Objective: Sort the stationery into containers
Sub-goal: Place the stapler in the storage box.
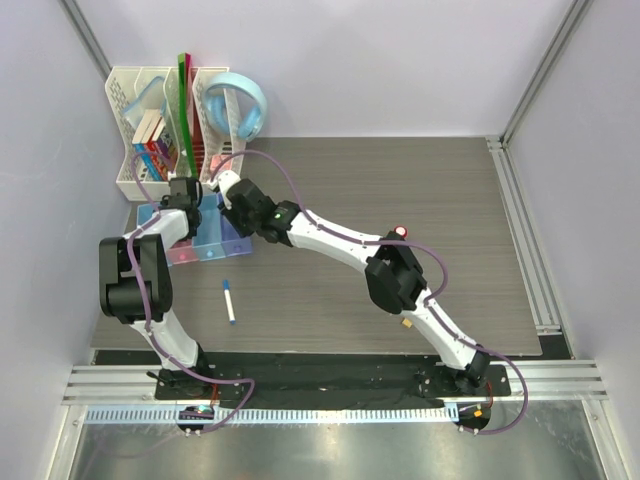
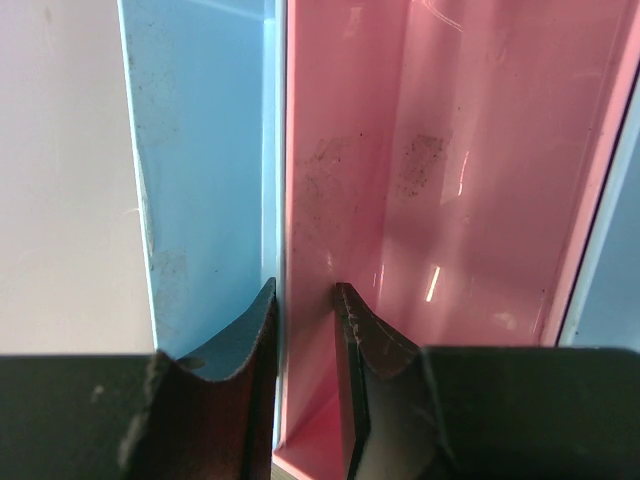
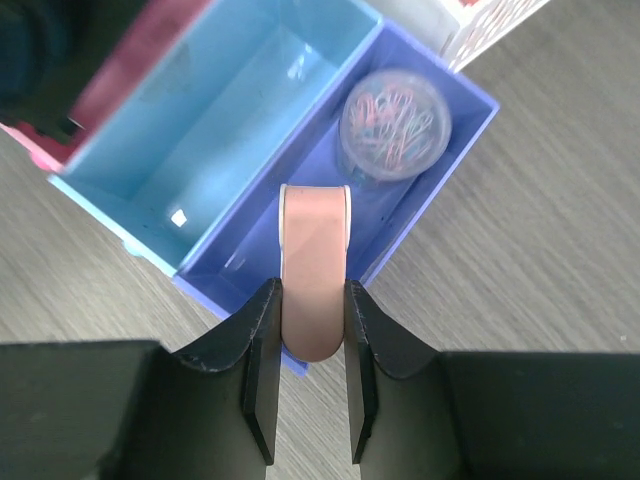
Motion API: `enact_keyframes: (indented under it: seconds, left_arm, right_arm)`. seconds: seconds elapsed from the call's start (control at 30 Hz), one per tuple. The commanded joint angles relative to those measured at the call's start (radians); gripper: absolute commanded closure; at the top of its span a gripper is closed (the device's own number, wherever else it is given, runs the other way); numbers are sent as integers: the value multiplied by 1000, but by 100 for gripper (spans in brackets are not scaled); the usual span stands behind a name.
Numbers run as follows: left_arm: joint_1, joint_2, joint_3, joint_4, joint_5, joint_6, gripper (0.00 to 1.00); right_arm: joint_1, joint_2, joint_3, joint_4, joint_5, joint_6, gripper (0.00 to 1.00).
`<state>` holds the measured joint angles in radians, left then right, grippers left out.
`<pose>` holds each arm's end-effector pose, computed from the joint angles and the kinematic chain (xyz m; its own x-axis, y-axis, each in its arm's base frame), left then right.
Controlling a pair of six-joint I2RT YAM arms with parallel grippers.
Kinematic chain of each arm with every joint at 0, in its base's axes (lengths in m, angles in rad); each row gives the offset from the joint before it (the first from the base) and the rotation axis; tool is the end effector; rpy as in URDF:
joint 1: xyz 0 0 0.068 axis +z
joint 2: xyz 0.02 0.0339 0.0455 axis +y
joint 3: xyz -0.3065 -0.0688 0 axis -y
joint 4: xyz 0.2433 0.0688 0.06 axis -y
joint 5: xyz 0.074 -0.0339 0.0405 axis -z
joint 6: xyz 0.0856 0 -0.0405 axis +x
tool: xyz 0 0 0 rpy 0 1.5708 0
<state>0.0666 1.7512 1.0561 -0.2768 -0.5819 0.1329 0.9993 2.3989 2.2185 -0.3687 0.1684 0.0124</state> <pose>0.3783 0.0724 0.1851 -0.8652 0.0532 -0.4986 -0.2523 0.8131 0.5247 0.3534 0.5230 0.2535 -0.2916 -0.4308 -0.8540 -0.7483 0.6589 -0.0769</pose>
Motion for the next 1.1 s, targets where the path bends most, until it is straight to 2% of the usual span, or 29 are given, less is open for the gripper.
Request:
enact_keyframes:
  seconds: [0.0,0.33,0.6,0.83,1.07]
  left_arm:
    - [-21,8,-48,-68,99,-41,80]
    - [-21,-22,-61,-75,109,-27,80]
    - [-21,-25,-65,-75,109,-19,80]
    - [-21,-38,-67,-75,109,-16,80]
    - [-21,-47,-65,-76,111,-9,80]
  right_arm:
    - [5,22,69,27,-4,-8,87]
    - [5,75,87,30,-12,-8,87]
    - [5,77,83,30,-7,-37,69]
    - [5,72,75,30,-3,-43,62]
    - [5,74,70,28,3,-48,60]
